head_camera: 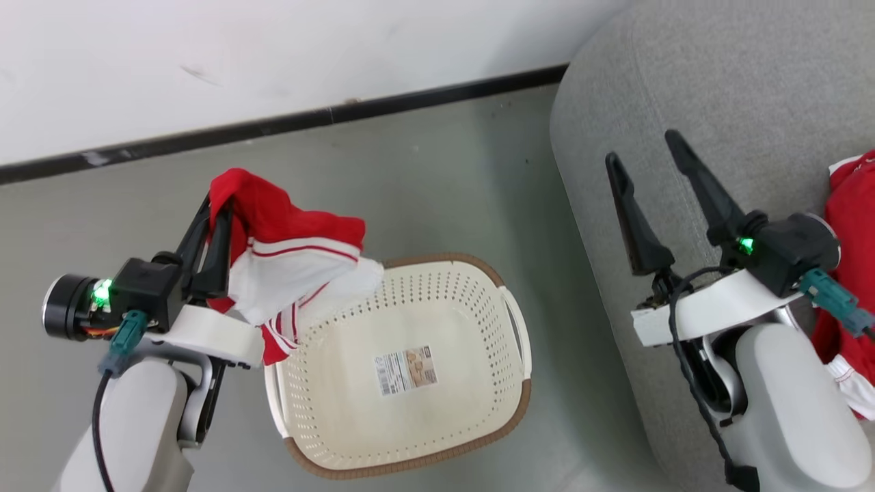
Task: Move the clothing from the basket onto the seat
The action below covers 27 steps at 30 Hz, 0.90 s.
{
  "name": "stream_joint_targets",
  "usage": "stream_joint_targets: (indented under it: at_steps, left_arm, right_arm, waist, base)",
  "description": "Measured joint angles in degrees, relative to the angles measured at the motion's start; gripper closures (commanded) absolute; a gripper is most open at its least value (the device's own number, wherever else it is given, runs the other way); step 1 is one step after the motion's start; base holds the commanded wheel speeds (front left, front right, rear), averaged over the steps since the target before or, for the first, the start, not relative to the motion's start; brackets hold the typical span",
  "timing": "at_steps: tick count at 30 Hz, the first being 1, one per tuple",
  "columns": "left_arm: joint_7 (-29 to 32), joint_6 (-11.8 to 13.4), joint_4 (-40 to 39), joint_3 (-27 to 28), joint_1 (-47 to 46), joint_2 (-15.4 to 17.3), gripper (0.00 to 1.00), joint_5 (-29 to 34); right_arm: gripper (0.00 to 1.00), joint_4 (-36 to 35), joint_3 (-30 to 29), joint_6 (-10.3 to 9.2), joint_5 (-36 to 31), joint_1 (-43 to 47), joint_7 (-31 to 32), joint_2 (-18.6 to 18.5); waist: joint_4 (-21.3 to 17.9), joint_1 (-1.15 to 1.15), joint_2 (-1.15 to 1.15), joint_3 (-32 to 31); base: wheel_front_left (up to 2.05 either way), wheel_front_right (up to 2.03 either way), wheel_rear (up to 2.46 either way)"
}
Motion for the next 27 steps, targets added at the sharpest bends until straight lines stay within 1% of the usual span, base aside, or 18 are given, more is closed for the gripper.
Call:
stream_joint_targets:
  at_steps: [4,7,14,27]
  left_arm:
    - [0.0,0.0,-1.6,1.0,2.1,0.1,1.00,-1.2]
    - [0.0,0.4,-2.7,1.2,3.8,0.1,1.00,-1.3]
    - [0.0,0.4,-4.5,1.7,8.2,0.2,1.00,-1.8]
    - [0.3,0.3,-9.0,2.3,11.9,2.3,1.00,-2.3]
  right_arm:
    - [0.00,1.2,0.4,0.00,0.0,1.9,0.0,-0.4]
    - [0.00,1.7,0.6,0.00,0.0,3.8,0.0,-0.6]
    - [0.00,3.0,0.7,0.00,0.0,8.0,0.0,-0.7]
    - [0.00,4.7,1.2,0.00,0.0,14.0,0.0,-1.0]
  waist:
    - [0.7,0.00,0.00,-2.7]
    - [1.2,0.00,0.00,-4.8]
    - [2.4,0.00,0.00,-9.5]
    - [4.5,0.00,0.00,-17.2]
  base:
    - [0.00,0.00,0.00]
    - [0.00,0.00,0.00]
    - [0.00,0.00,0.00]
    - [0.00,0.00,0.00]
